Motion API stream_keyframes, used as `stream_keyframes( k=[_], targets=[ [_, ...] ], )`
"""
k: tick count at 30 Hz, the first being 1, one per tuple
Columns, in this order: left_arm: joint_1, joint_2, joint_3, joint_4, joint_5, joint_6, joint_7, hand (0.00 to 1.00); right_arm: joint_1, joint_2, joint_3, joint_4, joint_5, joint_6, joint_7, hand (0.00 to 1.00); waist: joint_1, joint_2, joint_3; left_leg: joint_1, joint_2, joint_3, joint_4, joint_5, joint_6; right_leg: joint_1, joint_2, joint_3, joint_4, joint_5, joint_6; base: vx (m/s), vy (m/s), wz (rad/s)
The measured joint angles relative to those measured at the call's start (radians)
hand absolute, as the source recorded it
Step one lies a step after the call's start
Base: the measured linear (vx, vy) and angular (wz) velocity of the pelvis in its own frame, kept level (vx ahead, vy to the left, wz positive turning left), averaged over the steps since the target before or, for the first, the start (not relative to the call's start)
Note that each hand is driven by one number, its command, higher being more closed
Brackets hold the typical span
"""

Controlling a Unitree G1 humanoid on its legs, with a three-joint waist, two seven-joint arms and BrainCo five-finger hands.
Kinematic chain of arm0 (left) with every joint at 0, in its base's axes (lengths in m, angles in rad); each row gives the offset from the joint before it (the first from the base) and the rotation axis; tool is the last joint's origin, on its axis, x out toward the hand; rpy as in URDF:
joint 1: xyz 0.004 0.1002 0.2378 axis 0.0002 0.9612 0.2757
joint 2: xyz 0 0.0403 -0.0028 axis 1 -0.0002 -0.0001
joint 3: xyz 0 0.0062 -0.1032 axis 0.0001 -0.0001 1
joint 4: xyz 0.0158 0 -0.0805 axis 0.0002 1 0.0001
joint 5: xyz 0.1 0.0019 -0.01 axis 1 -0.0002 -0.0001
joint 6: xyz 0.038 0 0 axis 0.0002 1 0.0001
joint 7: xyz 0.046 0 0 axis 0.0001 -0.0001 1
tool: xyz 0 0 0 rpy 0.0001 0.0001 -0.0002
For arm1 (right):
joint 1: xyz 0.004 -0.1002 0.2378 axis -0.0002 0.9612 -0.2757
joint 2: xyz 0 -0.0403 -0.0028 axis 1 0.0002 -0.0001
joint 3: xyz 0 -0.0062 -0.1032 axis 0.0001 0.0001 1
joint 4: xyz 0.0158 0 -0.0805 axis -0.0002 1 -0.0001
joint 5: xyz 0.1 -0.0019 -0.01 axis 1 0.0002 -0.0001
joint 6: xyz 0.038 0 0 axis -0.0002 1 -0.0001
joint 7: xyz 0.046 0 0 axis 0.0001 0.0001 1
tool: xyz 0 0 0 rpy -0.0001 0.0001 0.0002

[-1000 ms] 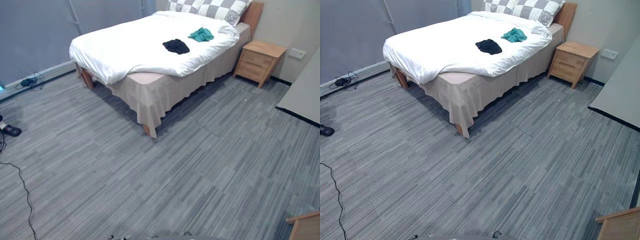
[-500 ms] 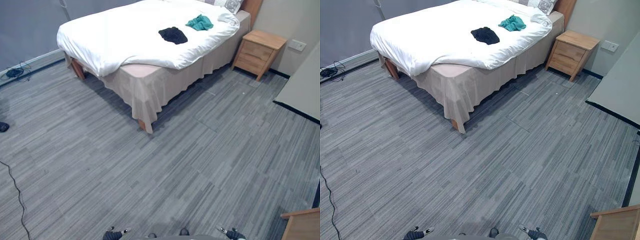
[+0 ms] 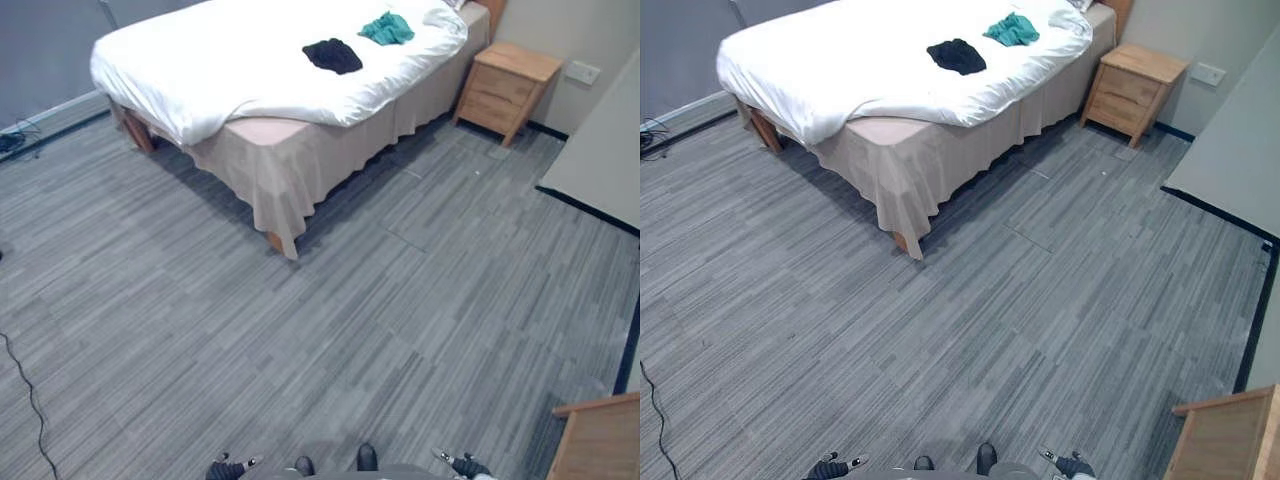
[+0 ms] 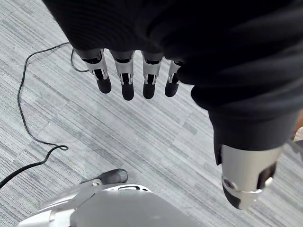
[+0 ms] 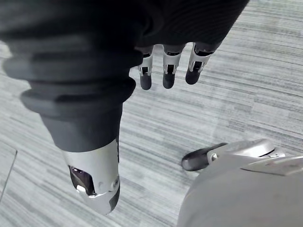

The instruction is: Tidy the bed and pick cloth on bed and put in laundry

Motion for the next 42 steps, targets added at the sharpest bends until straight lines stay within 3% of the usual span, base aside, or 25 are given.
stream_keyframes(
  k=[2,3,4,6,8,10,11,12,14,15,16,18,19,20,22,23,25,27,30,32,33,35,38,39,42],
  targets=[
    [-0.012,0.013,-0.003,0.001,0.000,0.000,-0.001,0.00,-0.008,0.012,-0.017,-0.001,0.000,-0.001,0.002,0.00,0.000,-0.004,0.012,0.002,-0.004,-0.004,0.009,-0.026,0.004,-0.073,-0.014,-0.022,0.172,-0.089,0.049,0.04,-0.030,0.06],
    [-0.021,0.009,-0.009,0.000,-0.001,0.001,-0.001,0.00,-0.008,0.008,-0.027,-0.008,0.000,-0.001,0.003,0.00,0.000,-0.001,0.034,0.022,-0.002,-0.004,0.010,-0.052,0.014,-0.159,-0.027,-0.048,0.394,-0.126,0.107,0.00,-0.032,0.04],
    [-0.026,0.012,-0.009,0.003,-0.002,0.002,-0.001,0.00,-0.007,0.004,-0.029,-0.014,0.000,0.000,0.003,0.00,-0.001,0.000,0.039,0.033,-0.002,-0.011,0.023,-0.067,0.014,-0.228,-0.047,-0.075,0.548,-0.129,0.123,0.04,-0.041,0.24],
    [-0.028,0.016,-0.013,0.014,-0.021,0.004,-0.001,0.00,0.002,0.012,-0.032,-0.016,0.000,0.002,0.003,0.00,-0.024,-0.006,0.051,0.067,0.002,-0.032,0.046,-0.094,0.022,-0.322,-0.136,-0.163,0.757,-0.167,0.099,0.15,-0.038,0.41],
    [-0.037,0.016,-0.011,0.020,-0.023,0.008,-0.001,0.00,0.001,0.016,-0.055,-0.010,0.001,0.001,-0.001,0.00,-0.028,-0.002,0.054,0.082,0.027,-0.048,0.060,-0.119,0.011,-0.362,-0.193,-0.230,0.659,-0.181,0.082,0.29,-0.070,0.28],
    [-0.057,0.010,-0.010,0.021,-0.023,0.008,-0.001,0.00,-0.005,0.015,-0.067,-0.003,0.000,-0.002,-0.001,0.00,-0.035,0.015,0.066,0.100,0.078,-0.058,0.060,-0.141,-0.019,-0.364,-0.188,-0.263,0.352,-0.092,0.075,0.43,-0.176,0.23],
    [-0.071,0.013,-0.009,0.022,-0.021,0.008,-0.001,0.00,-0.008,0.016,-0.068,0.003,0.000,-0.001,-0.001,0.00,-0.037,0.006,0.071,0.119,0.097,-0.059,0.050,-0.155,-0.044,-0.367,-0.190,-0.271,0.127,0.019,0.096,0.52,-0.270,0.11],
    [-0.081,0.024,-0.006,0.022,-0.020,0.007,-0.001,0.00,-0.009,0.021,-0.069,0.004,0.000,-0.001,-0.001,0.00,-0.039,-0.014,0.083,0.145,0.102,-0.057,0.052,-0.175,-0.077,-0.390,-0.209,-0.260,0.030,0.068,0.120,0.55,-0.289,0.11],
    [-0.083,0.023,0.004,0.035,-0.017,0.003,-0.001,0.00,0.003,0.021,-0.071,0.004,0.000,0.000,0.000,0.00,-0.068,-0.019,0.090,0.208,0.128,-0.060,0.039,-0.219,-0.084,-0.404,-0.238,-0.255,0.052,0.080,0.124,0.61,-0.364,0.27],
    [-0.086,0.006,0.012,0.035,-0.014,-0.004,-0.001,0.00,0.003,0.016,-0.094,0.006,0.000,0.000,-0.001,0.00,-0.067,0.012,0.098,0.254,0.166,-0.045,0.047,-0.209,-0.088,-0.414,-0.202,-0.260,0.140,0.169,0.100,0.67,-0.395,0.08],
    [-0.086,-0.005,0.013,0.035,-0.013,-0.007,-0.003,0.00,0.002,0.015,-0.111,0.006,0.000,-0.001,-0.001,0.00,-0.058,0.026,0.094,0.247,0.184,-0.031,0.087,-0.185,-0.109,-0.426,-0.189,-0.263,0.181,0.178,0.087,0.71,-0.459,-0.27],
    [-0.086,-0.013,0.043,0.027,-0.012,-0.019,-0.012,0.00,-0.008,0.012,-0.137,0.003,0.000,-0.001,0.000,0.00,-0.059,0.038,0.098,0.125,0.239,-0.040,0.397,-0.124,-0.112,-0.404,-0.153,-0.279,0.215,0.176,0.003,0.62,-0.516,-0.27],
    [-0.085,-0.019,0.053,0.017,-0.012,-0.021,-0.016,0.00,-0.009,0.010,-0.136,0.003,0.000,0.002,0.000,0.00,-0.057,0.058,0.104,0.021,0.295,-0.066,0.650,0.013,-0.108,-0.344,-0.114,-0.286,0.194,0.138,-0.035,0.69,-0.541,-0.40],
    [-0.073,-0.023,0.068,0.001,-0.017,-0.022,-0.016,0.00,-0.009,0.001,-0.126,0.003,0.001,0.003,-0.002,0.00,-0.052,0.067,0.111,-0.087,0.341,-0.101,0.921,0.083,-0.118,-0.272,-0.065,-0.282,0.166,0.111,-0.057,0.69,-0.474,-0.50],
    [-0.069,-0.017,0.081,-0.026,-0.023,-0.022,-0.013,0.00,-0.015,-0.007,-0.090,0.001,0.002,0.003,-0.004,0.00,-0.025,0.069,0.137,-0.184,0.374,-0.104,1.229,0.051,-0.118,-0.133,-0.009,-0.249,0.126,0.079,-0.087,0.69,-0.345,-0.66],
    [-0.068,-0.006,0.079,-0.040,-0.029,-0.022,-0.010,0.00,-0.025,-0.005,-0.068,0.001,0.002,0.003,-0.005,0.00,-0.009,0.050,0.147,-0.239,0.373,-0.074,1.296,0.014,-0.093,-0.054,0.003,-0.227,0.094,0.062,-0.094,0.59,-0.275,-0.61],
    [-0.068,0.003,0.079,-0.063,-0.049,-0.026,0.002,0.00,-0.042,-0.014,-0.040,-0.004,-0.005,0.002,-0.010,0.00,0.004,0.034,0.154,-0.328,0.363,0.004,1.217,-0.028,-0.075,0.041,0.001,-0.202,0.032,0.033,-0.087,0.53,-0.181,-0.28],
    [-0.069,0.001,0.080,-0.082,-0.067,-0.025,0.006,0.00,-0.084,-0.025,-0.021,0.003,-0.005,0.003,-0.021,0.00,0.022,0.020,0.157,-0.382,0.300,0.145,0.860,-0.073,-0.096,0.108,-0.035,-0.200,-0.005,0.007,-0.059,0.54,-0.075,-0.13],
    [-0.063,-0.011,0.078,-0.088,-0.067,-0.023,0.006,0.00,-0.093,-0.035,-0.022,-0.002,-0.010,0.000,-0.021,0.00,0.032,0.018,0.151,-0.382,0.229,0.360,0.501,-0.040,-0.083,0.173,-0.067,-0.232,-0.059,-0.023,-0.016,0.45,0.050,0.15],
    [-0.042,-0.022,0.076,-0.085,-0.067,-0.021,0.005,0.00,-0.088,-0.040,-0.021,-0.015,-0.027,-0.001,-0.021,0.00,0.032,0.033,0.135,-0.343,0.197,0.564,0.358,0.029,0.037,0.242,-0.062,-0.276,-0.067,-0.075,0.029,0.62,0.162,0.50],
    [-0.020,-0.033,0.078,-0.069,-0.066,-0.021,0.003,0.00,-0.060,-0.041,-0.021,-0.019,-0.034,-0.001,-0.020,0.00,0.031,0.047,0.101,-0.311,0.162,0.569,0.297,0.046,0.206,0.282,-0.050,-0.298,-0.049,-0.118,0.062,0.72,0.212,0.75],
    [-0.025,-0.003,0.075,-0.046,-0.066,-0.021,0.001,0.00,-0.042,-0.015,-0.019,-0.010,-0.041,-0.001,-0.018,0.00,0.031,-0.006,0.067,-0.265,0.069,0.518,0.225,0.033,0.193,0.254,-0.123,-0.349,0.119,-0.163,0.117,0.56,0.234,0.99],
    [-0.027,0.001,0.066,-0.024,-0.067,-0.018,0.000,0.00,-0.046,-0.002,-0.017,0.003,-0.064,-0.001,0.000,0.00,0.020,-0.018,0.062,-0.153,-0.007,0.388,0.148,0.016,0.161,0.034,-0.240,-0.315,0.745,-0.126,0.194,0.49,0.210,1.23],
    [-0.029,0.001,0.055,-0.022,-0.068,-0.020,0.001,0.00,-0.044,-0.003,-0.014,0.002,-0.065,-0.003,0.001,0.00,0.014,-0.018,0.062,-0.113,-0.020,0.328,0.140,0.008,0.152,-0.018,-0.261,-0.306,0.827,-0.141,0.191,0.47,0.083,1.63],
    [-0.025,0.008,0.030,-0.021,-0.068,-0.019,0.000,0.00,-0.048,-0.008,-0.001,0.001,-0.065,-0.005,0.001,0.00,0.011,-0.006,0.068,-0.021,-0.023,0.195,0.118,-0.008,0.117,-0.082,-0.270,-0.265,0.668,-0.200,0.176,0.44,-0.063,1.54]
  ],
)
